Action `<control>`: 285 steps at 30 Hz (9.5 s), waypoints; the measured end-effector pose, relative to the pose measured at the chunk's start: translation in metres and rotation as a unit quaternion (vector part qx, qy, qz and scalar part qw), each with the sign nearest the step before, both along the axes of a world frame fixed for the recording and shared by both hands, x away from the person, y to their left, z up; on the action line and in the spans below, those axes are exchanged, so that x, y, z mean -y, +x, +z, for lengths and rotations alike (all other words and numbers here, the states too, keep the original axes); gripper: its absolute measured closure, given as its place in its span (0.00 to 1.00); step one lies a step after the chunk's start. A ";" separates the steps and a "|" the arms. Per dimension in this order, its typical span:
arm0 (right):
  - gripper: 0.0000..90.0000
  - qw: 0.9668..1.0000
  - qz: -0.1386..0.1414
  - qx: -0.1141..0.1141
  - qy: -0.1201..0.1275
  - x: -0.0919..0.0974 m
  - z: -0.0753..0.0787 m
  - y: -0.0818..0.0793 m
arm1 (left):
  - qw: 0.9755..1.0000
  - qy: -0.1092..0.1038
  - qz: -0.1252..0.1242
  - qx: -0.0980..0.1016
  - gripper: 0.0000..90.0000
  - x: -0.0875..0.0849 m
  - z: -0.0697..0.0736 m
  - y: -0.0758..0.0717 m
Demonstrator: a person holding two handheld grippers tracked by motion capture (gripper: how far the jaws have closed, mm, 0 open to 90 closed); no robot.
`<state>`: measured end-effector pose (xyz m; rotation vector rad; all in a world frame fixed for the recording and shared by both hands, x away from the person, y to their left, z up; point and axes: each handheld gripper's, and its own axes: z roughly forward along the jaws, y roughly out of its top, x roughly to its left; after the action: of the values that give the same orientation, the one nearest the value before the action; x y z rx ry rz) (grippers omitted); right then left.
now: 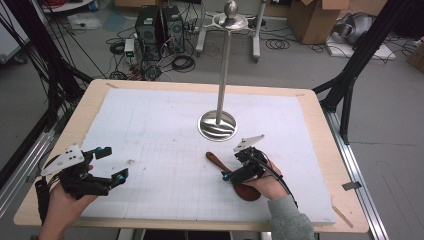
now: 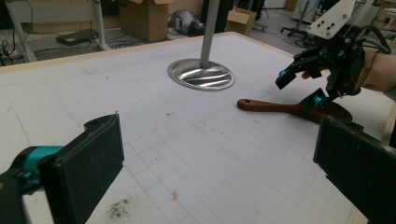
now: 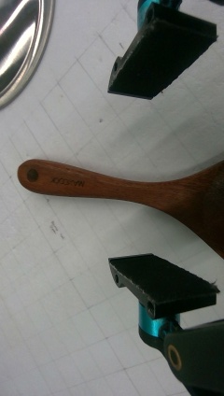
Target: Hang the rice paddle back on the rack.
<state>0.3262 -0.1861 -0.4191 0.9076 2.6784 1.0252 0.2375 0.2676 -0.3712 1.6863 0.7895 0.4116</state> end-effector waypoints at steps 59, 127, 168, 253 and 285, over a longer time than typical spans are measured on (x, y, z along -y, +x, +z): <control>0.78 0.988 0.019 -0.072 -0.133 -0.032 0.007 0.009 | 1.000 -0.002 0.009 0.004 0.02 -0.009 0.003 -0.008; 0.86 0.997 0.005 0.076 0.012 0.016 0.068 -0.006 | 1.000 -0.008 0.015 0.008 0.02 -0.013 0.005 -0.010; 0.86 0.987 -0.012 0.108 0.117 0.044 0.114 0.028 | 1.000 -0.013 0.026 0.010 0.02 -0.023 0.005 -0.018; 0.86 0.970 -0.045 0.132 0.200 0.058 0.233 0.092 | 0.998 -0.034 0.046 0.005 0.02 -0.049 0.002 -0.015; 0.86 0.966 -0.063 0.130 0.212 0.052 0.239 0.096 | 0.998 -0.031 0.048 0.002 0.02 -0.049 0.001 -0.015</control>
<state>0.4226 -0.2382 -0.1798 0.9171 2.1950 1.5969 0.2229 0.3167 -0.3705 1.5941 0.8748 0.4518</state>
